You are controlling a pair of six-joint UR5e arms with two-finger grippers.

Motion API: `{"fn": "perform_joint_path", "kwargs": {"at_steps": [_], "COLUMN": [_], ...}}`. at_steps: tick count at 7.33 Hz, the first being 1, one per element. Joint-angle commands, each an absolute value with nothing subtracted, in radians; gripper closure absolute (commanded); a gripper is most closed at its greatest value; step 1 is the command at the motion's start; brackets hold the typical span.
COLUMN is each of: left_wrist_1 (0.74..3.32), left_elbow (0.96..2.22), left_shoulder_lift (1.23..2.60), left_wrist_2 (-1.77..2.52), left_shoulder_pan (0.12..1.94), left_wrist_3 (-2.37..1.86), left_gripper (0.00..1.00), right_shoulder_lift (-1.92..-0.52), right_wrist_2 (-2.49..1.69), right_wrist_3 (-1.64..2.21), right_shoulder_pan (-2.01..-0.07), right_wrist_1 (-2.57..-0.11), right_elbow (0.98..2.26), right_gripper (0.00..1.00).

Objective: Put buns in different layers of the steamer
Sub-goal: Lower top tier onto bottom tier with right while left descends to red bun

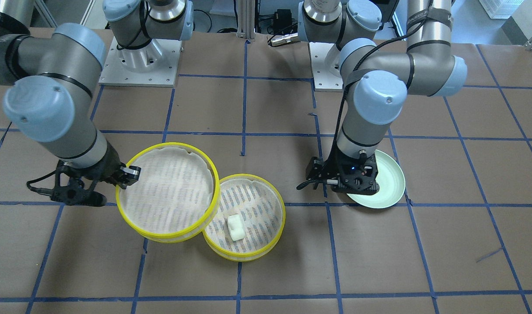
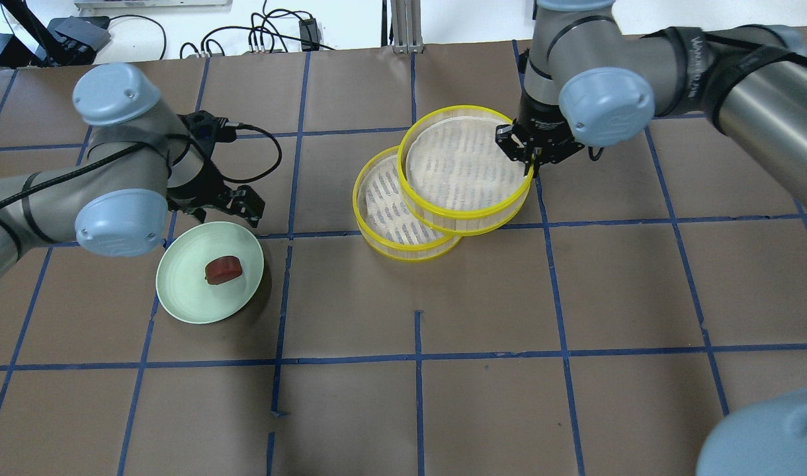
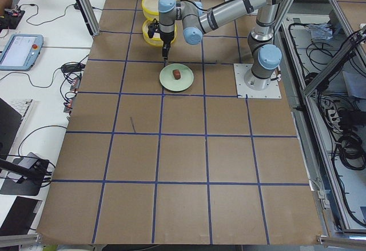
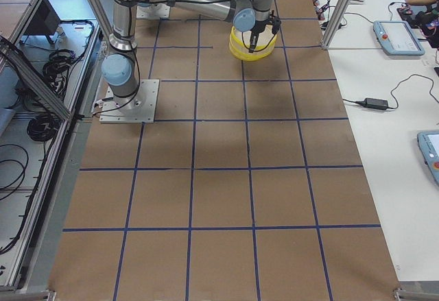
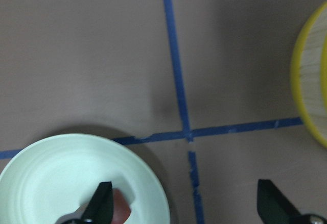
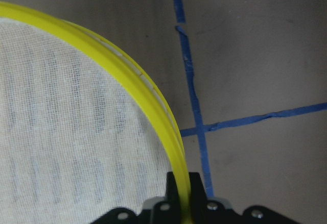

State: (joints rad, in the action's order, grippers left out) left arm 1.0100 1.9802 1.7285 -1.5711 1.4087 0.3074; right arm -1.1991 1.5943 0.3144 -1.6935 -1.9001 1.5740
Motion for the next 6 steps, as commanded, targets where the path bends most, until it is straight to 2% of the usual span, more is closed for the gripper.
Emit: {"fn": "perform_joint_path", "kwargs": {"at_steps": [1,6], "left_wrist_1": [1.009,1.014], "left_elbow": [2.045,2.051], "left_shoulder_lift": [1.743,1.770], "left_wrist_2": [-1.606,-1.629], "left_shoulder_pan": [1.341,1.342], "left_wrist_3": [0.388,0.385], "left_gripper": [0.00,0.00], "right_shoulder_lift": [-1.147,-1.140], "right_wrist_2": [1.597,1.603], "right_wrist_3": [0.399,0.436], "right_shoulder_pan": [-1.770,-1.805], "right_wrist_1": [-1.993,-1.993], "right_elbow": [1.566,1.575], "right_gripper": [0.93,0.93]}}
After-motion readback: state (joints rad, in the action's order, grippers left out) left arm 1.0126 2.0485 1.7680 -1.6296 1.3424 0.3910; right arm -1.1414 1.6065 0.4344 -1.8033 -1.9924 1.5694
